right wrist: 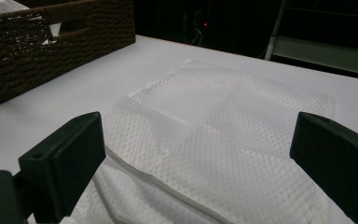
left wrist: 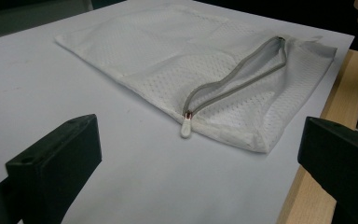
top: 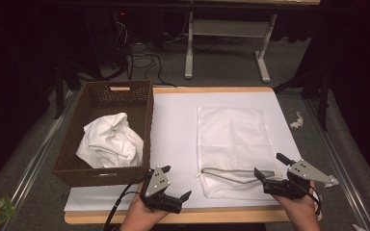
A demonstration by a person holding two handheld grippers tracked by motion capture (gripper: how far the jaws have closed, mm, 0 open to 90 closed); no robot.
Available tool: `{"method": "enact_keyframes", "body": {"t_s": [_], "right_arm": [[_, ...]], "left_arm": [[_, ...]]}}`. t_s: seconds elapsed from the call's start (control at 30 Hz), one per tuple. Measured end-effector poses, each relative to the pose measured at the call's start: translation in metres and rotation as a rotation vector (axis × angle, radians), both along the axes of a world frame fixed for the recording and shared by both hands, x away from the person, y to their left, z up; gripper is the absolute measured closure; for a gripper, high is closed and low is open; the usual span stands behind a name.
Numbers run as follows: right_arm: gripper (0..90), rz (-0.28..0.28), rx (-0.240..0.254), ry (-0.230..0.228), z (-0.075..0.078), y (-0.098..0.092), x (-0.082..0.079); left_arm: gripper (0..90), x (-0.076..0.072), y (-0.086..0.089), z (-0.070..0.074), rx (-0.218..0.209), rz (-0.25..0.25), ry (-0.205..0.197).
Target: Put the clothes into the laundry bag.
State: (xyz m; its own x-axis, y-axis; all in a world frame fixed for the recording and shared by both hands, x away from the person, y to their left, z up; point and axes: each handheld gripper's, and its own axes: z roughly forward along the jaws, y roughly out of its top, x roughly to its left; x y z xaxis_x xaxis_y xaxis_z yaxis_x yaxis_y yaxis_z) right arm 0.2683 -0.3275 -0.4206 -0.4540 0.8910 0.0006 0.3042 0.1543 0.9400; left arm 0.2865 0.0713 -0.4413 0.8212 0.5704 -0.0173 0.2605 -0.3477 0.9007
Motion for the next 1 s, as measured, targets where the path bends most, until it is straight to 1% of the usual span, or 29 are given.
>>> {"method": "enact_keyframes", "body": {"t_s": [0.07,0.2,0.33,0.4,0.57,0.63,0.67,0.73,0.77,0.9,1.0], "right_arm": [[2.6,-0.007,-0.008,-0.006,0.000,-0.001,0.000],[1.2,-0.019,0.013,0.006,-0.003,-0.006,0.002],[1.1,-0.021,0.014,0.005,-0.003,-0.009,0.002],[1.1,-0.024,0.017,-0.002,-0.003,-0.010,0.002],[1.1,-0.037,0.018,0.004,-0.003,-0.012,0.003],[1.1,-0.040,0.020,0.012,-0.004,-0.012,0.003],[1.1,-0.043,0.022,0.016,-0.005,-0.014,0.003],[1.1,-0.044,0.021,0.014,-0.005,-0.014,0.003],[1.1,-0.048,0.027,0.015,-0.005,-0.016,0.002],[1.2,-0.046,0.028,0.010,-0.005,-0.017,0.002],[1.4,-0.042,0.024,0.013,-0.006,-0.016,0.002]], "left_arm": [[0.2,0.000,-0.001,0.001,0.007,0.004,-0.003],[0.6,0.002,-0.002,0.003,0.003,0.014,-0.006],[0.6,0.004,-0.004,0.000,0.018,0.007,-0.012],[0.6,0.004,-0.004,-0.001,0.019,0.005,-0.012],[0.7,0.006,-0.007,-0.003,0.007,-0.026,-0.002],[0.7,0.007,-0.008,-0.002,-0.002,-0.025,0.000],[0.7,0.008,-0.008,-0.001,-0.009,-0.022,0.007],[0.7,0.008,-0.007,0.000,-0.015,-0.020,0.010],[0.7,0.007,-0.007,0.000,-0.024,-0.027,0.012],[0.7,0.005,-0.009,-0.001,-0.021,-0.037,0.010],[0.8,0.005,-0.010,-0.001,-0.032,-0.035,0.017]]}}
